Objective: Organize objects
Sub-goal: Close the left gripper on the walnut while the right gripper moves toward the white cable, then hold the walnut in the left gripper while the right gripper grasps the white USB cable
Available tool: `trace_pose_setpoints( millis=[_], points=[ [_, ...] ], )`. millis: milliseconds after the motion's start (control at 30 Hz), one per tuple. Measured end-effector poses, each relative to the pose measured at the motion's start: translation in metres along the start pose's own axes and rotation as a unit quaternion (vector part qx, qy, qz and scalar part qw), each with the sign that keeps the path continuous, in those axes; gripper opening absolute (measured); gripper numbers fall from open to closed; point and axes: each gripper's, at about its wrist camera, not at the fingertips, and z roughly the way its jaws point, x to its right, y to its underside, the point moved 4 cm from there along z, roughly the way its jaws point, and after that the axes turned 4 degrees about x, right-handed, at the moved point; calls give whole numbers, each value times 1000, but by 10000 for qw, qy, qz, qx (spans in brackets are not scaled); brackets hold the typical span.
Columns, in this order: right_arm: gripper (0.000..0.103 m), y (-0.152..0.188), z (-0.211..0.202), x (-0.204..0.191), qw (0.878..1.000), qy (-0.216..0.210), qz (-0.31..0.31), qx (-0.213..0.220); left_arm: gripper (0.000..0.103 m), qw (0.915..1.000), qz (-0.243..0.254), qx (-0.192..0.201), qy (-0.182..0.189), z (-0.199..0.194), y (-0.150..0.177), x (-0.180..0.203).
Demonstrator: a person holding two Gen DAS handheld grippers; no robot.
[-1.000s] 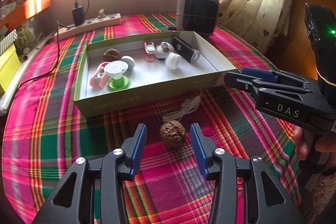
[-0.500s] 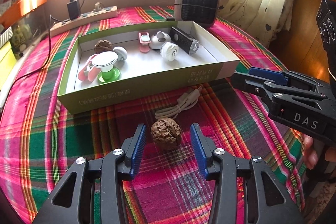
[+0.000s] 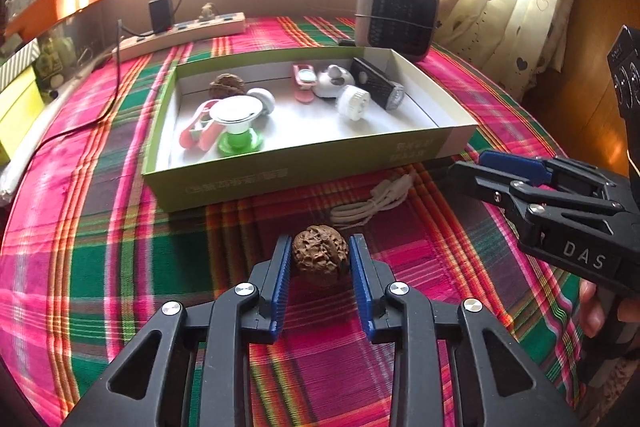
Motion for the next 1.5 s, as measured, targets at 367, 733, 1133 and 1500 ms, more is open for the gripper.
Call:
trace_pose_setpoints(
  millis=[367, 733, 1133, 1500],
  points=[
    [45, 1, 19, -33, 9991, -381, -6, -208, 27, 9995, -323, 33, -21, -5, 2, -29],
    [45, -3, 32, -37, 9995, 45, 15, -322, 27, 9987, -468, 49, 205, -5, 1, -35],
    [45, 10, 9, -19, 9976, 591, -60, -349, 27, 9978, -576, 61, 337, -6, 1, -39],
    [45, 12, 5, -21, 9987, 269, 246, -354, 27, 9977, -583, 61, 341, -6, 1, -38]
  ],
)
